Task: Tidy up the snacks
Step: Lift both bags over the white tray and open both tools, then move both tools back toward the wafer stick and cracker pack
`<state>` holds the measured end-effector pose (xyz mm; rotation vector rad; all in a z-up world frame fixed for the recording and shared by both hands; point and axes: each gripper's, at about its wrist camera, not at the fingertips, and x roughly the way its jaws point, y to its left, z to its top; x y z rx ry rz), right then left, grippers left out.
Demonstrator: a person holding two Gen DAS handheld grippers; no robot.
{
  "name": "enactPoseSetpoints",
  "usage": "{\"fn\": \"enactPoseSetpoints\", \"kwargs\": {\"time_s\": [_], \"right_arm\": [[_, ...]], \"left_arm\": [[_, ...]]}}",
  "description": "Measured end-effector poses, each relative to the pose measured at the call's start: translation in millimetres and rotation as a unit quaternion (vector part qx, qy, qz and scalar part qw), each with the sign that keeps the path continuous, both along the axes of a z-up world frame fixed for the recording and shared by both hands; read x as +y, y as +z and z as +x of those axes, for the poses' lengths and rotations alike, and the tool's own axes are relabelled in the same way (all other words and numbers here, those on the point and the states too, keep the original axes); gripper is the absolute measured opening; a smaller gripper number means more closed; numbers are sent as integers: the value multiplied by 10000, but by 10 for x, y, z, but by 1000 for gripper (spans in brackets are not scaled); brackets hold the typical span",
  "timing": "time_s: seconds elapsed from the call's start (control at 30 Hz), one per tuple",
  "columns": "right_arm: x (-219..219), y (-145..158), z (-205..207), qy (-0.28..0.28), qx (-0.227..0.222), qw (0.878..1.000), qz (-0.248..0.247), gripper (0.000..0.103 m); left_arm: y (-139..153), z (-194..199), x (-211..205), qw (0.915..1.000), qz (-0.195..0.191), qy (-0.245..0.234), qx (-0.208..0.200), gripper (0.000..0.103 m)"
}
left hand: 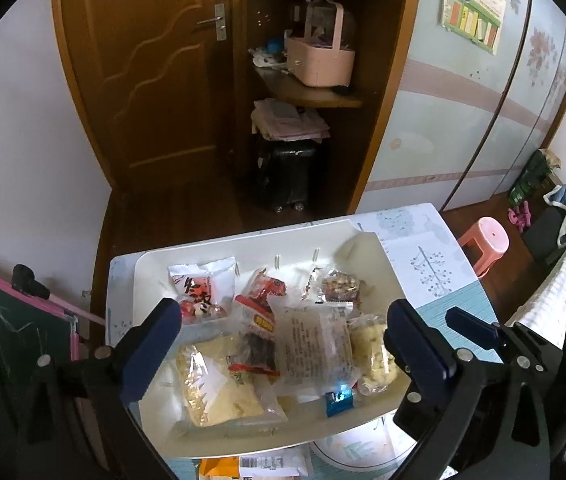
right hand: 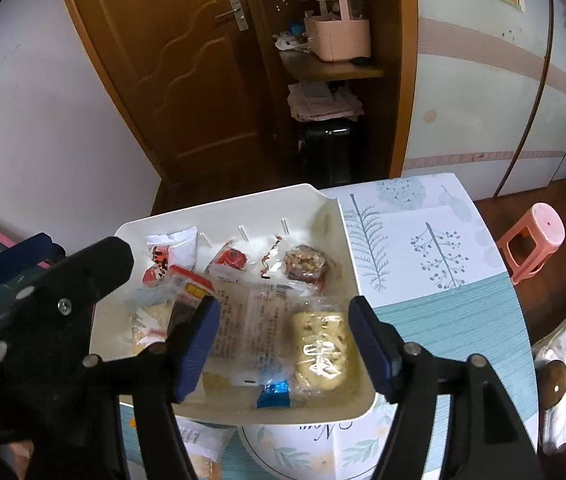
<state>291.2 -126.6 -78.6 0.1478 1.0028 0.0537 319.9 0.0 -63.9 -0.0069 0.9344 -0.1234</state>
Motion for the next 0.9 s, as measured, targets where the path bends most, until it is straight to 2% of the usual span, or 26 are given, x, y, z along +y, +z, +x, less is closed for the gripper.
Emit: {"fn": "enactPoseSetpoints", "kwargs": {"time_s": [0.47, 0.9], "right_arm": [[12, 54, -196, 84, -10, 9999, 73, 68], [-22, 309, -609, 234, -191, 9995, 83, 68]], "left_arm": [[77, -213, 39, 9999, -15, 129, -33, 102], [429, -746, -30, 9991, 56, 190, -382, 102]]}}
